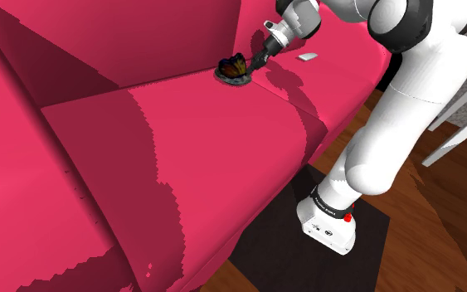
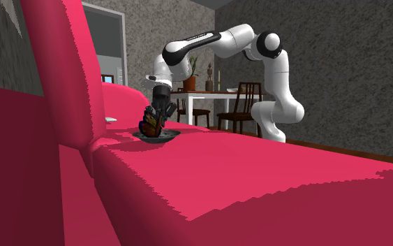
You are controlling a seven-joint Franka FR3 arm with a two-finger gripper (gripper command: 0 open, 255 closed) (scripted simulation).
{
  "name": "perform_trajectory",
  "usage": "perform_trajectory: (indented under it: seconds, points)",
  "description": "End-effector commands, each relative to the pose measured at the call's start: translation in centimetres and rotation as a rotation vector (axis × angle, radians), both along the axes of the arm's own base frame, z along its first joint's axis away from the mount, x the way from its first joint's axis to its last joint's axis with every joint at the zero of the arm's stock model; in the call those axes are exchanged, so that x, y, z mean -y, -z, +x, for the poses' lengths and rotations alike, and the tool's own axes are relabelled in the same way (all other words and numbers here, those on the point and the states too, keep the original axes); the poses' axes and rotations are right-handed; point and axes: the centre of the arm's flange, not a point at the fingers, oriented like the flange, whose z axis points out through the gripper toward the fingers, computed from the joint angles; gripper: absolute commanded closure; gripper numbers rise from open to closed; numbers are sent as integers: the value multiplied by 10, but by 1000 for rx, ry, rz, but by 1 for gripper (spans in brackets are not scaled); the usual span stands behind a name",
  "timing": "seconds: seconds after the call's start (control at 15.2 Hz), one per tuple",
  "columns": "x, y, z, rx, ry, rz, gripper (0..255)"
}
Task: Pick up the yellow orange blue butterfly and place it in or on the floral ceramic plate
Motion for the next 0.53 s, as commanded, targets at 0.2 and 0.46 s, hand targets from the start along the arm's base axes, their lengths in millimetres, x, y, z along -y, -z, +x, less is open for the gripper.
perform_trajectory:
  seconds: [0.2,0.46]
  points:
    - [0,0,0,0,0,0,0]
    - [12,-22,-8,0,0,0,0]
